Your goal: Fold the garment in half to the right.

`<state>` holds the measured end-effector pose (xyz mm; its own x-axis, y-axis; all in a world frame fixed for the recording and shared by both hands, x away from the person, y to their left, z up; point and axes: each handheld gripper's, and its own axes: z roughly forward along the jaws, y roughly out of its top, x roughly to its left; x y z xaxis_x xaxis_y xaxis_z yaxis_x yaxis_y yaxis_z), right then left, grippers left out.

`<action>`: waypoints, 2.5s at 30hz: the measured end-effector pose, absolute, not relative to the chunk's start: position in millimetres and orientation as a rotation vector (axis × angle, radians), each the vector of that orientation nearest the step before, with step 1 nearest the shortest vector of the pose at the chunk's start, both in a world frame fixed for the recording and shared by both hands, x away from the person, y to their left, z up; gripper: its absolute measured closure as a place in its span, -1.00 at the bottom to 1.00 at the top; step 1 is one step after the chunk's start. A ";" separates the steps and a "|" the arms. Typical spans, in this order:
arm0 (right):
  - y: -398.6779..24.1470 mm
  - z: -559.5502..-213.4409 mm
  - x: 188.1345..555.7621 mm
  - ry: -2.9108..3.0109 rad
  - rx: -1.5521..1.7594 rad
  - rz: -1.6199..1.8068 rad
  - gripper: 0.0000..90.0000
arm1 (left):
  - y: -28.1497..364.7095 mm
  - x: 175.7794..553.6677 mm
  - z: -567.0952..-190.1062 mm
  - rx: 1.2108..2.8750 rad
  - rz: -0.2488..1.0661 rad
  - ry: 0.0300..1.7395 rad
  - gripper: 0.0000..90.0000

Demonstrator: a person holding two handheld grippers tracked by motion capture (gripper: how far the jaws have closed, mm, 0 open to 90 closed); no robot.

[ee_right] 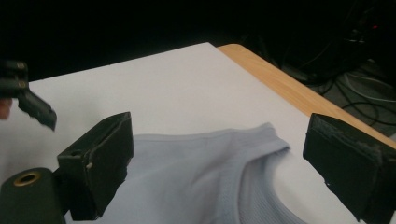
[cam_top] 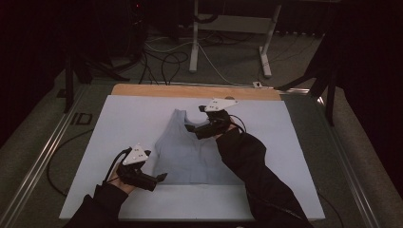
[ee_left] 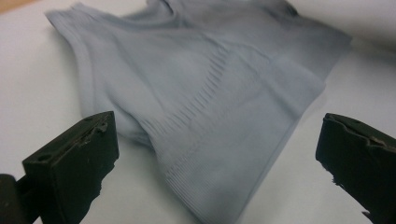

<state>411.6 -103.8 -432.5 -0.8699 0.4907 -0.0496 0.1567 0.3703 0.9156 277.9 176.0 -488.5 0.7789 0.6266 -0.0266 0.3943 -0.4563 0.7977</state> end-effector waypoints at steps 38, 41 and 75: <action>-62.3 -466.9 455.0 2.420 0.647 1.424 -0.81 | 153.4 283.0 -522.8 2.331 0.229 0.886 0.24; -62.0 -468.8 457.4 2.424 0.659 1.427 -0.81 | 151.0 281.6 -522.4 2.333 0.217 0.876 0.41; -21.1 -474.4 509.3 2.467 0.792 1.333 -0.79 | 149.1 281.1 -512.0 2.277 0.203 0.861 0.90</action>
